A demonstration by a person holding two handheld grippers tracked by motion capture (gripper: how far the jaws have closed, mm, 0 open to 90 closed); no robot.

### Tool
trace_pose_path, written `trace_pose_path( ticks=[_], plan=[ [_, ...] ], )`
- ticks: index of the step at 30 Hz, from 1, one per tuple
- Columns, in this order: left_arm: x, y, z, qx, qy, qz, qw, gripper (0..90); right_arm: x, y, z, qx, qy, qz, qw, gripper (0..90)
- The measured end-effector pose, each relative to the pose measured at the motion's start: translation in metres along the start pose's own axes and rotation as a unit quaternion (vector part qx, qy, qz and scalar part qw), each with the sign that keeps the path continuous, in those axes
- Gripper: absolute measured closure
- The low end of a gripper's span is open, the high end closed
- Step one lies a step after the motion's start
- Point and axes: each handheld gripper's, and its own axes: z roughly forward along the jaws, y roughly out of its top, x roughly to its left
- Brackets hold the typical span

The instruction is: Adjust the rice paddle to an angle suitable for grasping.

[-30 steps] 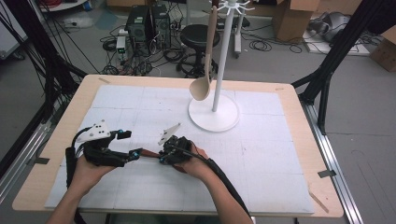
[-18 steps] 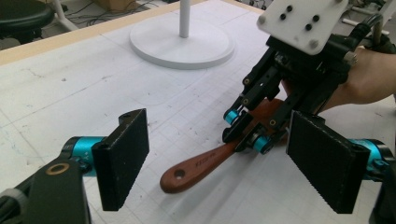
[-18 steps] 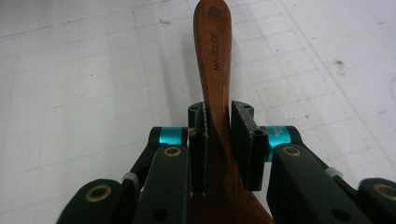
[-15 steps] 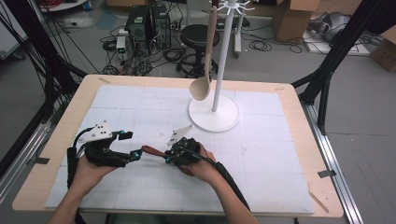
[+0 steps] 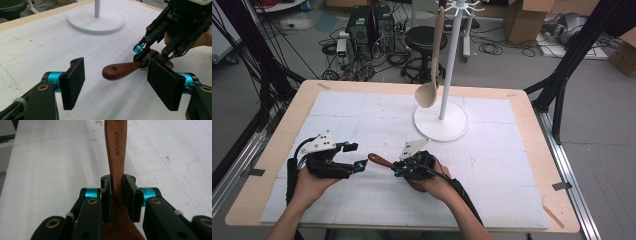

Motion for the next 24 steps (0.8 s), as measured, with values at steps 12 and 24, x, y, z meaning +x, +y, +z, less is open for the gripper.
trace_pose_path(
  ticks=[12,24],
  plan=[
    [-0.002,-0.001,0.007,0.006,-0.011,-0.006,0.9999,33.8,0.008,0.001,-0.01,-0.021,-0.005,-0.011,0.9997,77.8],
    [-0.005,0.0,0.014,0.008,-0.031,-0.012,0.9994,38.3,0.012,0.005,-0.015,-0.039,-0.01,-0.017,0.999,77.8]
  ],
)
